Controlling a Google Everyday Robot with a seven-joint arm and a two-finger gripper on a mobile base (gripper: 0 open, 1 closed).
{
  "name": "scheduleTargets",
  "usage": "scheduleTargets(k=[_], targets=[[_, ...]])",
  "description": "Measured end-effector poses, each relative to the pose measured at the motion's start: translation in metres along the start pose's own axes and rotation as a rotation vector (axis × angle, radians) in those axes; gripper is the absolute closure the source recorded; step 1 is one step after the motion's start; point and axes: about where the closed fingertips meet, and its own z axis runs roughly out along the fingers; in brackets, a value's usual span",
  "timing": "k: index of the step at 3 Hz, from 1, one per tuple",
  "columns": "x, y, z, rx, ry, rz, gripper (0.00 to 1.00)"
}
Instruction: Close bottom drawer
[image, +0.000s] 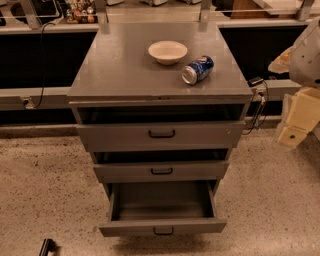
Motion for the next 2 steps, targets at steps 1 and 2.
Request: scheduleTargets(k=[1, 2], targets=[[0.000, 0.000, 0.000, 0.000, 0.000, 0.000, 0.00], [0.004, 0.002, 0.031, 0.008, -0.011, -0.006, 0.00]])
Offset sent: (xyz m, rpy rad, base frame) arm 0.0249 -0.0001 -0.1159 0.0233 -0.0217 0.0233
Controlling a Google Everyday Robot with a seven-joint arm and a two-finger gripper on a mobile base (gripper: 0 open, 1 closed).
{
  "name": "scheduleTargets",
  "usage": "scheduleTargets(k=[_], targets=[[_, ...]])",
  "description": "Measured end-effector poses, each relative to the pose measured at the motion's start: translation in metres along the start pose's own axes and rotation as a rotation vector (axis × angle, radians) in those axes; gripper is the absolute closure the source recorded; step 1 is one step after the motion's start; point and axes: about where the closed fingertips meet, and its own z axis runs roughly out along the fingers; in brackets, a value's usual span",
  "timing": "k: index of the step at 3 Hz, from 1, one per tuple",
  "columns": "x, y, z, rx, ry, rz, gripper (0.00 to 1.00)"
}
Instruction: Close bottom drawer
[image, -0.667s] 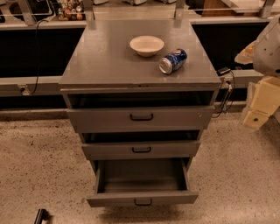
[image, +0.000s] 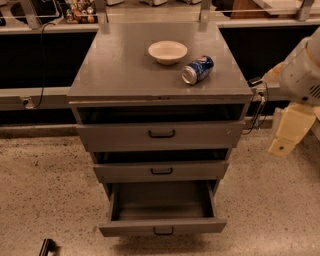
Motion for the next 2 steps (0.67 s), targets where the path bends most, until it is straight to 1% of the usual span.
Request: scheduleTargets(k=[1, 2], targets=[[0.016, 0.026, 0.044, 0.004, -0.041, -0.045, 0.00], [0.025, 0.029, 0.065, 0.031, -0.045, -0.070, 0.00]])
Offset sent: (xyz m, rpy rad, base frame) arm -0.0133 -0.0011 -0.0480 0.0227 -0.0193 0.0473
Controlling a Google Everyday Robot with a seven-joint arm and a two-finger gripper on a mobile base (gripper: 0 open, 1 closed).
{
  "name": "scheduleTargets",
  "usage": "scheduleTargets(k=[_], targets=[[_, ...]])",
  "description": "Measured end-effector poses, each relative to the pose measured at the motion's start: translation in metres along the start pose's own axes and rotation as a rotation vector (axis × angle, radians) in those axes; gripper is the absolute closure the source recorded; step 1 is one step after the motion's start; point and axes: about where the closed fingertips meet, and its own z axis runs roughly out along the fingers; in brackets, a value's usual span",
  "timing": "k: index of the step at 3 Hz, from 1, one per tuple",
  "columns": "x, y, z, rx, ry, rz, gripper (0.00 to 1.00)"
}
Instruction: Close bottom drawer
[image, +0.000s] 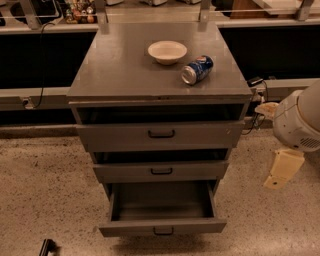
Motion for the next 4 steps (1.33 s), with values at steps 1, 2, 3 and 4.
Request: scheduleTargets(k=[1, 2, 3, 4], targets=[[-0.005, 0.001, 0.027, -0.086, 0.036, -0.015, 0.00], [0.002, 0.031, 0.099, -0.229, 0.042, -0.008, 0.00], [0.009, 0.079, 0.160, -0.266, -0.039, -0.013, 0.00], [0.021, 0.075, 0.165, -0.193, -0.063, -0.038, 0.00]])
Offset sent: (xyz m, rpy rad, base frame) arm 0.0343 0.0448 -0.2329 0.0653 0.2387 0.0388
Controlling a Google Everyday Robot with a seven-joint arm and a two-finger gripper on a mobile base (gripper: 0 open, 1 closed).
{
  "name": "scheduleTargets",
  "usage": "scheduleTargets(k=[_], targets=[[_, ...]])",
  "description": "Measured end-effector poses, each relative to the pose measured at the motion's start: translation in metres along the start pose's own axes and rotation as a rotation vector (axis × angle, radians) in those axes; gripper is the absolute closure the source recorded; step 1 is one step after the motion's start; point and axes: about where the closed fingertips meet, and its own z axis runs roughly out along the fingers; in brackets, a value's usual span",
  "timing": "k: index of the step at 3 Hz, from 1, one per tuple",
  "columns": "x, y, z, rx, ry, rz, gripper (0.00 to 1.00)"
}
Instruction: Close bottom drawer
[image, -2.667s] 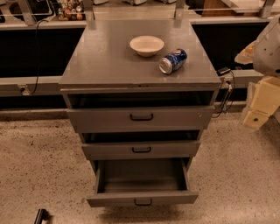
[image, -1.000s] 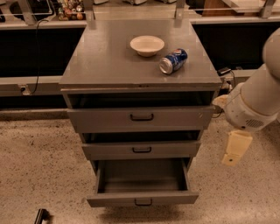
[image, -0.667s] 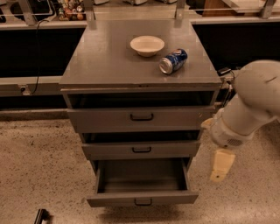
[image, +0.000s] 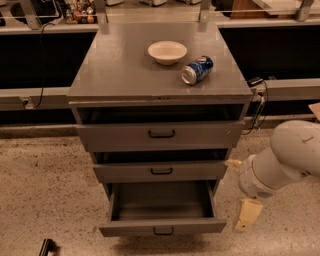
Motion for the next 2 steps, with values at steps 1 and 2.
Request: scheduleTargets(k=[1, 2], targets=[[-0.003, -0.011, 0.032, -0.100, 0.007, -0.009, 0.00], [-0.003, 0.020, 0.118, -0.273, -0.076, 0.004, 0.00]])
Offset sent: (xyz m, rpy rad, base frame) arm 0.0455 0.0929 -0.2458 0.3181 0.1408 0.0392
